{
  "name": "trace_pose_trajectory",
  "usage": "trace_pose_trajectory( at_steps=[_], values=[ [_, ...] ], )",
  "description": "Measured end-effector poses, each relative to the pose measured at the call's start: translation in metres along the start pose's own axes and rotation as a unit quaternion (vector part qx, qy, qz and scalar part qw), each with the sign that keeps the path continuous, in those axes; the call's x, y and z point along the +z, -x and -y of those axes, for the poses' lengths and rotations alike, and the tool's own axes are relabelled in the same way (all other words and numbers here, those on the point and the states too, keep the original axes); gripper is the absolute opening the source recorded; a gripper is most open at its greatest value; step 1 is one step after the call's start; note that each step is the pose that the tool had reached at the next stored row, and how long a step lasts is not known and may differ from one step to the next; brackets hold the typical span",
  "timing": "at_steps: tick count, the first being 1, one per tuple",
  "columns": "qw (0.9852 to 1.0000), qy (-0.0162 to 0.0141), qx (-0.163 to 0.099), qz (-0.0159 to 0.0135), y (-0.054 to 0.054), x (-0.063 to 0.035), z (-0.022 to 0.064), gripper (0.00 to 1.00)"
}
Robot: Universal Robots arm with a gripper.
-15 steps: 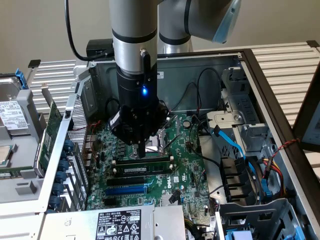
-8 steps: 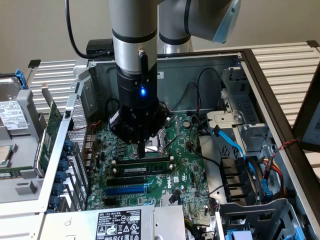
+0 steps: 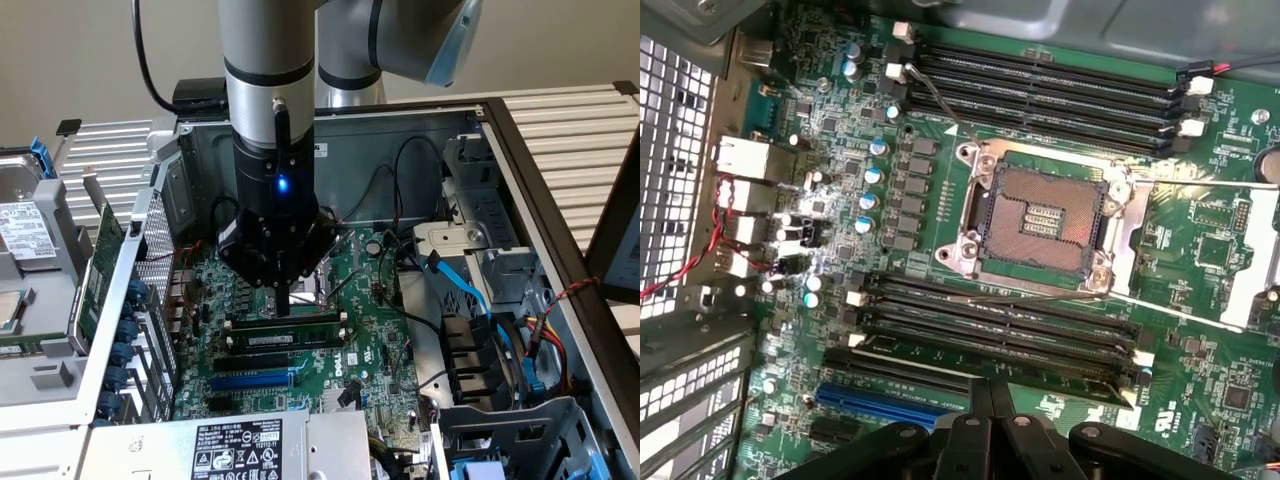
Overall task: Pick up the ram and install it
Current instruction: 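Press down the ram until it locks into place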
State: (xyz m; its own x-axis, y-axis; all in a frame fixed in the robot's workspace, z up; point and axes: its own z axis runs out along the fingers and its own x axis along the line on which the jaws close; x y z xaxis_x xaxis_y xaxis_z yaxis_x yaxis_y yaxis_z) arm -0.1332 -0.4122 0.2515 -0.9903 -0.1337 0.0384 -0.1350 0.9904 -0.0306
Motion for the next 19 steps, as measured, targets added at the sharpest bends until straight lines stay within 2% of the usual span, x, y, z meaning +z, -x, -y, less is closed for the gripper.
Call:
trace_pose_trajectory(
  at_steps=[6, 12, 19],
  values=[
    [0.9994, -0.0014, 0.034, 0.0000, 0.0000, 0.0000, 0.0000, 0.10],
    [0.9979, -0.0031, 0.065, 0.0002, 0.0000, 0.0000, 0.0000, 0.10],
    [0.9978, -0.0034, 0.067, 0.0004, 0.0000, 0.0000, 0.0000, 0.10]
  ],
)
